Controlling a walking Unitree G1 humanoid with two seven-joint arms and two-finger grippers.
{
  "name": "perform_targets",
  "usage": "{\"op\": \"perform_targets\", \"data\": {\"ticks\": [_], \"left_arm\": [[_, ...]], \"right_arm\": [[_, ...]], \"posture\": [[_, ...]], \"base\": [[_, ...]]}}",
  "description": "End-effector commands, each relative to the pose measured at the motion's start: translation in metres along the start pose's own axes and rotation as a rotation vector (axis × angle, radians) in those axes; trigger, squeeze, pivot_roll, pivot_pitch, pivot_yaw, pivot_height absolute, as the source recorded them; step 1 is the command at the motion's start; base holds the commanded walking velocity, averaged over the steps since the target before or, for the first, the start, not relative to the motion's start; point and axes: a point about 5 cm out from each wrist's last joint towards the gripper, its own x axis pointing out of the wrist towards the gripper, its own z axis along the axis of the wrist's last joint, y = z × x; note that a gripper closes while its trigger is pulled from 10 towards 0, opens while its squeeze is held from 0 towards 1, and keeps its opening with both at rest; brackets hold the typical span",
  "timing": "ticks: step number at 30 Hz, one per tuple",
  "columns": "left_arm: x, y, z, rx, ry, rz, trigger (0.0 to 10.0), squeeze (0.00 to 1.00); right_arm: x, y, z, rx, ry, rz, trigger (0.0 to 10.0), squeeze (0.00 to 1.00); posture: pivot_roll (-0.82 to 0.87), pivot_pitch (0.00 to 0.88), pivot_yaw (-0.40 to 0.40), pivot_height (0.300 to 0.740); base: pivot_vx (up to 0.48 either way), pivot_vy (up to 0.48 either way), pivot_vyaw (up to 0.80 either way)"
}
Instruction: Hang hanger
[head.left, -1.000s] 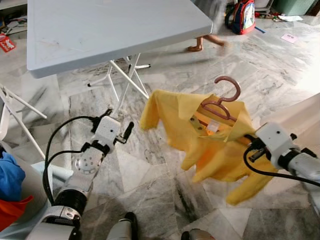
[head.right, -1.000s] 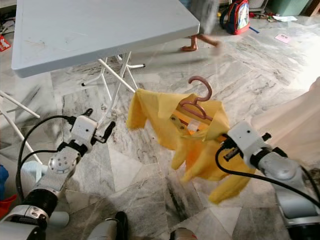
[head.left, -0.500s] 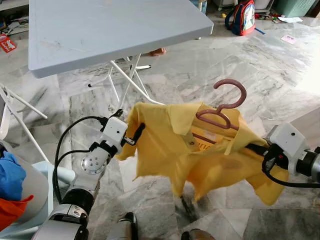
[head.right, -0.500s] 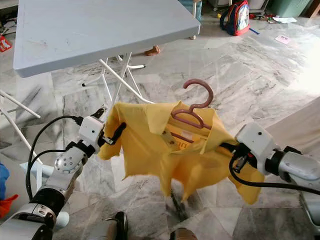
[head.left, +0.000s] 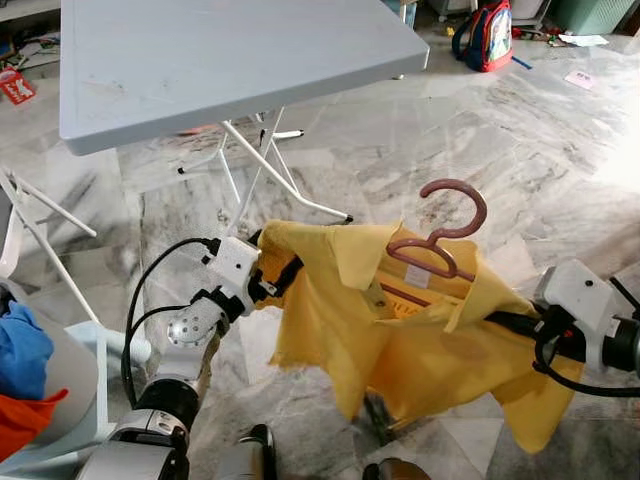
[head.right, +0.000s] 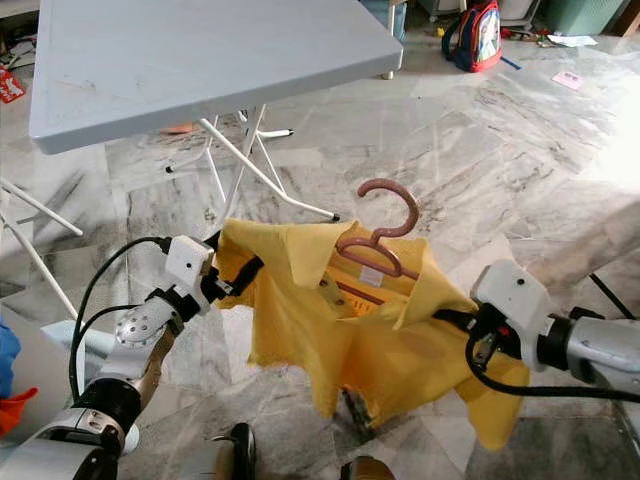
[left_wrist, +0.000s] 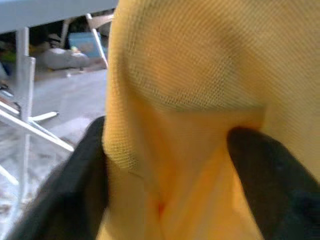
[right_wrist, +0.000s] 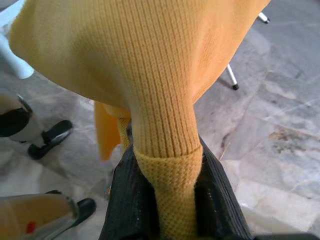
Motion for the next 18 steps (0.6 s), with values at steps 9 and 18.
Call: {"op": "perform_targets", "data": {"ticks": [9, 18], "left_arm": [[-0.006, 0.006, -0.006, -0.031, 0.039, -0.008, 0.0, 0.0], [-0.006, 0.011, -0.002, -0.037, 0.018, 0.008, 0.0, 0.0]], "right_arm": [[-0.015, -0.001, 0.009, -0.008, -0.034, -0.003, 10.0, 0.0], [-0.012, 0.0, 0.007, 0.005, -0.03, 0.007, 10.0, 0.0]], "posture": [[-0.18, 0.21, 0.051, 0.74], [-0.17, 0.213, 0.05, 0.74]], "base": [[0.0, 0.0, 0.0], [0.0, 0.0, 0.0]]}}
